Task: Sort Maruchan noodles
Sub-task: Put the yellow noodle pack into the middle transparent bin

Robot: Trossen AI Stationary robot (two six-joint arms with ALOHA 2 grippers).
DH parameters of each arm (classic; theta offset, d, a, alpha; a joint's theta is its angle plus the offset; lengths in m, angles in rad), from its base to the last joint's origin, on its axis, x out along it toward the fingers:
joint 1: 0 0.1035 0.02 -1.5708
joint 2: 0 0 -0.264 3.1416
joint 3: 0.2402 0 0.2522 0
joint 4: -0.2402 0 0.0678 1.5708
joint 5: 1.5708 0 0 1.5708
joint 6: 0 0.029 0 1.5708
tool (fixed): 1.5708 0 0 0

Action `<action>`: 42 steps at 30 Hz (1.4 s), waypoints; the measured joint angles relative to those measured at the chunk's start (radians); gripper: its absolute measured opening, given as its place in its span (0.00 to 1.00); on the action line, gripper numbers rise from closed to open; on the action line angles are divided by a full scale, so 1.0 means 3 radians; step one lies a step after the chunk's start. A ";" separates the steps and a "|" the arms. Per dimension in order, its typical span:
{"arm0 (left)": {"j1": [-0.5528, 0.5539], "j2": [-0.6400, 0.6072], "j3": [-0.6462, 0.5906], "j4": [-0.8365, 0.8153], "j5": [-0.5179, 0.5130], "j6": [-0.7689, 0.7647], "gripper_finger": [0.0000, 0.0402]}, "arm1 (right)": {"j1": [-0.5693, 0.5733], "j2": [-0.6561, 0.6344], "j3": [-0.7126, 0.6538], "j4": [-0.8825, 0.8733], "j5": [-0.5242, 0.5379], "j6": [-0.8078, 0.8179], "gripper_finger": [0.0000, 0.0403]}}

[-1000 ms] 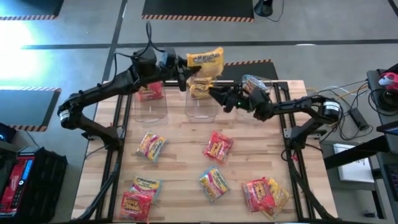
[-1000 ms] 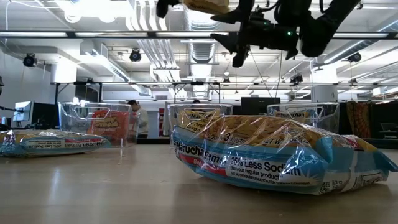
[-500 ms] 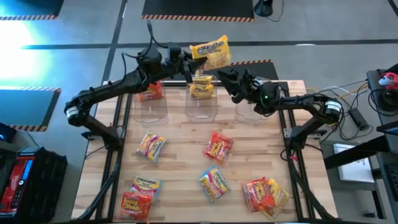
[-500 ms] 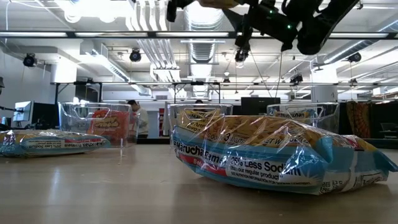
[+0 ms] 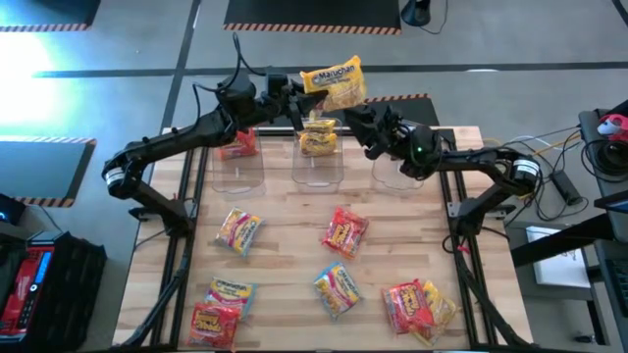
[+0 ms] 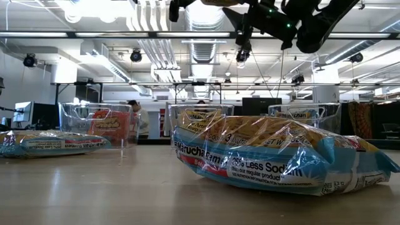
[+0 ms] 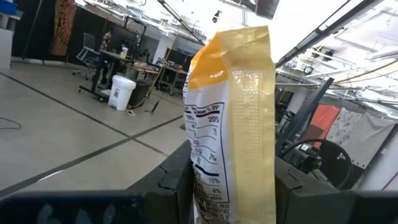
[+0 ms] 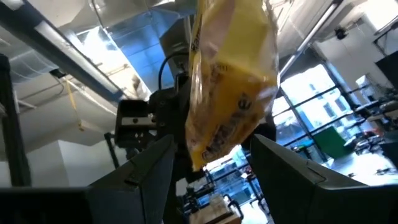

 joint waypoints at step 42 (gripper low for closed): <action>-0.0053 0.0086 0.0001 0.0190 0.0077 -0.0269 0.25 | -0.0109 -0.0001 0.0364 -0.0116 -0.0352 -0.0150 0.71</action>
